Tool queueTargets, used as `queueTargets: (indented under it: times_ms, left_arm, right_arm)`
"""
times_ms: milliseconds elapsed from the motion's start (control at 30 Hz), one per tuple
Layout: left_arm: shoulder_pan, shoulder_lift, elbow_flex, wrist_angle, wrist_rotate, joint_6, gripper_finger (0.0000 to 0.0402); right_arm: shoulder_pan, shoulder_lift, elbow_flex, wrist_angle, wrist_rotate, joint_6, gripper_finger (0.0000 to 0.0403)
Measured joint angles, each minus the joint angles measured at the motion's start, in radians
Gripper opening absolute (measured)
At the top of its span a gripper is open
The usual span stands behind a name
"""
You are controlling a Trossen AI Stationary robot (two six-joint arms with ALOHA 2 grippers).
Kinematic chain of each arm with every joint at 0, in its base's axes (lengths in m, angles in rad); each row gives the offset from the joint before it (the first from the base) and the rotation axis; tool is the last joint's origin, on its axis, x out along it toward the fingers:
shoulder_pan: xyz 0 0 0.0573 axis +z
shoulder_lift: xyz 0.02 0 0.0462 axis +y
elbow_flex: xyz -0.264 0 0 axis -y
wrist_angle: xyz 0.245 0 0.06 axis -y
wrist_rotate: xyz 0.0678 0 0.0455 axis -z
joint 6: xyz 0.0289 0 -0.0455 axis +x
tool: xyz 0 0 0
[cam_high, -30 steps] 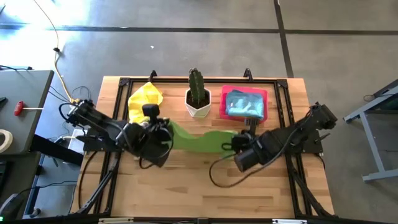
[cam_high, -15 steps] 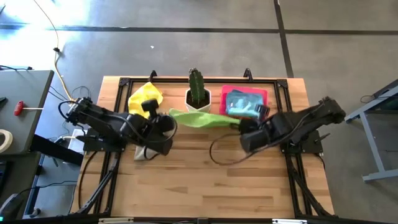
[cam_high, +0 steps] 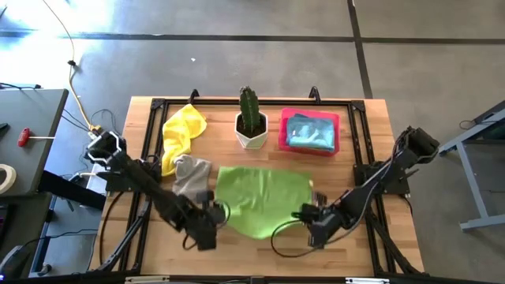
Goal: Fold microfiber towels
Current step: Fold the yellow green towel
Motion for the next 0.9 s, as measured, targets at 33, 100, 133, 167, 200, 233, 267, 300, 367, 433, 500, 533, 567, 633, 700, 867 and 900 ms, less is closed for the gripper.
queueTargets:
  times_ms: [33,100,133,167,200,233,267,300,367,433,500,533,567,633,700,867,900]
  left_arm:
    - [-0.021,0.016,-0.005,0.028,0.001,-0.013,0.0000]
    - [-0.058,0.052,-0.006,0.086,0.003,-0.032,0.0000]
    - [-0.071,0.069,-0.005,0.106,0.008,-0.039,0.0000]
    - [-0.083,0.083,-0.006,0.111,0.015,-0.043,0.0000]
    - [-0.094,0.098,-0.006,0.117,0.025,-0.048,0.0000]
    - [-0.098,0.114,-0.006,0.128,0.035,-0.050,0.0000]
    - [-0.098,0.128,-0.006,0.131,0.056,-0.050,0.0000]
    - [-0.098,0.137,-0.006,0.127,0.072,-0.051,0.0000]
    - [-0.092,0.144,-0.006,0.130,0.097,-0.051,0.0000]
    - [-0.085,0.143,-0.005,0.129,0.099,-0.050,0.0000]
    - [-0.077,0.140,-0.006,0.125,0.095,-0.033,0.0000]
    - [-0.070,0.138,-0.006,0.123,0.080,-0.022,0.0000]
    - [-0.066,0.133,-0.005,0.109,0.061,-0.009,0.0000]
    - [-0.053,0.119,-0.006,0.057,0.016,0.007,0.0000]
    - [-0.032,0.118,-0.003,0.008,-0.030,0.013,0.0000]
    - [0.018,0.120,-0.005,-0.150,-0.145,-0.005,0.0000]
    - [0.028,0.120,-0.006,-0.169,-0.163,-0.005,0.0000]
  right_arm:
    - [0.013,0.003,-0.018,0.059,-0.011,0.010,0.0000]
    - [0.035,0.017,-0.054,0.162,-0.043,0.017,0.0000]
    - [0.044,0.029,-0.069,0.193,-0.066,0.018,0.0000]
    - [0.049,0.047,-0.079,0.221,-0.092,0.018,0.0000]
    - [0.053,0.062,-0.087,0.241,-0.114,0.017,0.0000]
    - [0.055,0.075,-0.091,0.246,-0.136,0.012,0.0000]
    - [0.055,0.088,-0.091,0.247,-0.157,0.001,0.0000]
    - [0.054,0.100,-0.088,0.251,-0.172,-0.016,0.0000]
    - [0.054,0.107,-0.088,0.253,-0.190,-0.051,0.0000]
    - [0.050,0.102,-0.087,0.261,-0.190,-0.081,0.0000]
    - [0.049,0.086,-0.086,0.256,-0.186,-0.110,0.0000]
    - [0.044,0.079,-0.086,0.256,-0.177,-0.124,0.0000]
    - [0.041,0.075,-0.085,0.251,-0.160,-0.136,0.0000]
    - [0.030,0.070,-0.085,0.206,-0.130,-0.148,0.0000]
    - [0.012,0.070,-0.085,0.146,-0.103,-0.148,0.0000]
    - [-0.030,0.070,-0.085,-0.024,-0.087,-0.152,0.0000]
    - [-0.038,0.070,-0.085,-0.049,-0.079,-0.159,0.0000]
